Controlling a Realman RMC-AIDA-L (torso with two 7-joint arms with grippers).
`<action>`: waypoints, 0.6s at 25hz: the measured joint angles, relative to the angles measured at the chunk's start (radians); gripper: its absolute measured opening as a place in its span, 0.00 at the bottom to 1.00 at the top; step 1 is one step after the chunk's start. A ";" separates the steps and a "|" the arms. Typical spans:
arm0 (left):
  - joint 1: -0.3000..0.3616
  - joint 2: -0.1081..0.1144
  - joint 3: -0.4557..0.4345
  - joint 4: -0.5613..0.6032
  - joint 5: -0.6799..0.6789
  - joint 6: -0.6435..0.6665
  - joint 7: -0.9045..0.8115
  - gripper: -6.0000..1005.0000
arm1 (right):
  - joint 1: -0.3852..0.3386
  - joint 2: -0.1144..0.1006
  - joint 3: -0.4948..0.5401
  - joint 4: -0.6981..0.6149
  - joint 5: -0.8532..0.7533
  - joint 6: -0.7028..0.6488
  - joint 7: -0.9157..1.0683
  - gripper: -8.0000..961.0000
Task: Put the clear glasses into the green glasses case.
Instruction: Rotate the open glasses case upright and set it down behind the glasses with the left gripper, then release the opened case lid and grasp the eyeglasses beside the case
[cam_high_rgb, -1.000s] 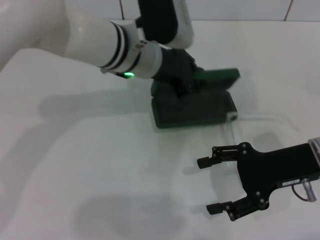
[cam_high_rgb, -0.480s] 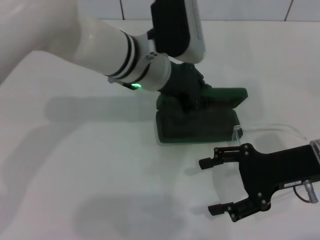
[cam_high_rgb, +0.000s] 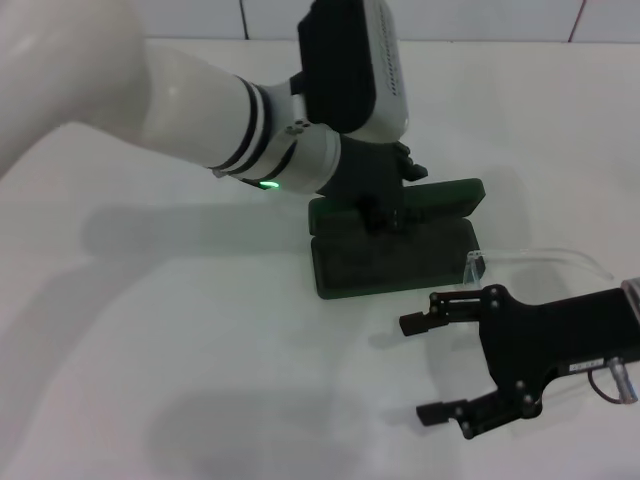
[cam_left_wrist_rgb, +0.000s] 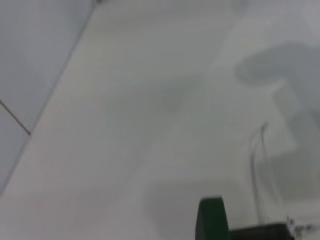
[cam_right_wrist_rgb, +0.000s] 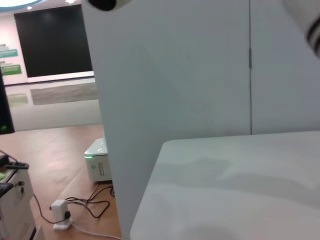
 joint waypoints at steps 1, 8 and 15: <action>0.020 0.001 -0.002 0.024 -0.007 0.001 0.000 0.45 | 0.000 -0.003 0.006 -0.001 0.000 -0.001 0.011 0.87; 0.306 0.002 -0.035 0.356 -0.151 0.006 0.092 0.45 | -0.001 -0.041 0.074 -0.082 -0.016 -0.008 0.250 0.87; 0.550 0.002 -0.134 0.430 -0.471 0.066 0.313 0.45 | 0.007 -0.056 0.193 -0.434 -0.317 -0.018 0.902 0.87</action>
